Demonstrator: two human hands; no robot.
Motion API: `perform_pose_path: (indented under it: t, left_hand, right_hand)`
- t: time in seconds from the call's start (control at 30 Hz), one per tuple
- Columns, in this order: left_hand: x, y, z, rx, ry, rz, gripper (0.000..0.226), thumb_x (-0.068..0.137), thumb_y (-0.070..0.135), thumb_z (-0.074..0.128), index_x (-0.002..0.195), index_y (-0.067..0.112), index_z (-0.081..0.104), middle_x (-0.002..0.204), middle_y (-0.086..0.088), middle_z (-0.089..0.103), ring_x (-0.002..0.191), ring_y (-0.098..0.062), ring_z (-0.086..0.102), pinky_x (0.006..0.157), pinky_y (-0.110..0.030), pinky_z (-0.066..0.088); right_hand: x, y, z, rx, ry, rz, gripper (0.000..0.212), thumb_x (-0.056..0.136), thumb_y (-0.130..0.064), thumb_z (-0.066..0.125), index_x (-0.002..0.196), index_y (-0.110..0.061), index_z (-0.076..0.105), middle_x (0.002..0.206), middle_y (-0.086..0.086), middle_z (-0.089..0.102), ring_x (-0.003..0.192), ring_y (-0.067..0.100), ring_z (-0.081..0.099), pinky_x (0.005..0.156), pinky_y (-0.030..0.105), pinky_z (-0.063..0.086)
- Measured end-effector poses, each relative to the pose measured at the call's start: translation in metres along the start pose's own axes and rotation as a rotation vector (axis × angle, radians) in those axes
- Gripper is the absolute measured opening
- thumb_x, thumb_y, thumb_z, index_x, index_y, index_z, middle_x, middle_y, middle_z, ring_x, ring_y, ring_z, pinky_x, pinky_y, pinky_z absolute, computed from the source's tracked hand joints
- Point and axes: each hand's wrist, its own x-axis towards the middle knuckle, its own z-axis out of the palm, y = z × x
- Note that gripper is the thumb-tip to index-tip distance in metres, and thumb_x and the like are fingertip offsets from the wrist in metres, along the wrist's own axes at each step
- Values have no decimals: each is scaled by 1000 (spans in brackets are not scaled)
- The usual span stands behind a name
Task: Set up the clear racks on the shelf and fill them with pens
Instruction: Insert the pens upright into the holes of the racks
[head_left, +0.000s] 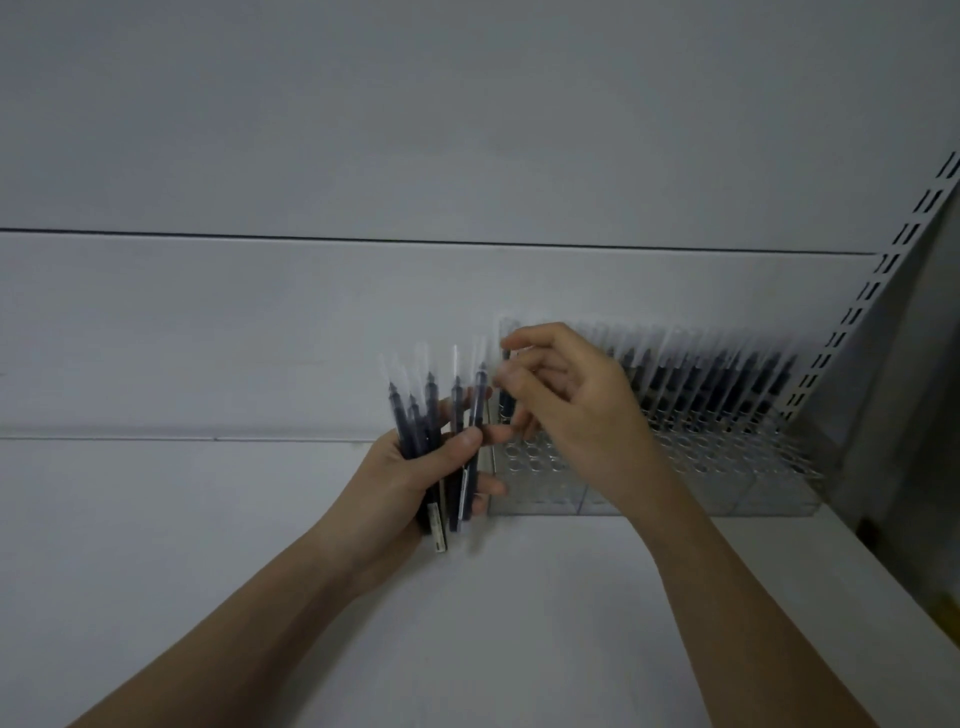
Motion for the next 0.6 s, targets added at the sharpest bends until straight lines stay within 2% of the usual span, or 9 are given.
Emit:
perform_pose_path:
  t: [0.1, 0.2, 0.3, 0.6]
  left_hand:
    - [0, -2, 0, 4, -34, 7, 30, 88, 16, 60, 117, 14, 67, 116, -13, 71, 67, -21, 68, 57, -26, 53]
    - [1, -3, 0, 7, -31, 16, 25, 85, 15, 61, 109, 14, 71, 114, -14, 72, 64, -21, 67, 55, -26, 52]
    - [1, -4, 0, 12, -30, 18, 25, 84, 17, 62, 106, 18, 72, 109, -13, 73, 63, -21, 67, 54, -25, 51]
    - [1, -3, 1, 36, -4, 14, 32, 82, 20, 62, 113, 16, 68, 99, -12, 75, 60, -22, 67, 51, -23, 50]
  right_hand:
    - [0, -4, 3, 73, -36, 33, 27, 88, -21, 72, 112, -23, 60, 92, -3, 71, 67, 23, 67, 61, 28, 57]
    - [0, -5, 4, 154, -15, 62, 32, 85, -12, 75, 111, -23, 59, 90, 3, 71, 62, 17, 65, 57, 23, 54]
    - [0, -4, 4, 149, 6, 56, 34, 85, -9, 75, 113, -19, 59, 91, 11, 70, 65, 17, 67, 59, 24, 55]
    - [1, -5, 1, 192, 21, 55, 28, 94, -7, 64, 119, -17, 58, 95, 5, 75, 74, 16, 69, 67, 28, 55]
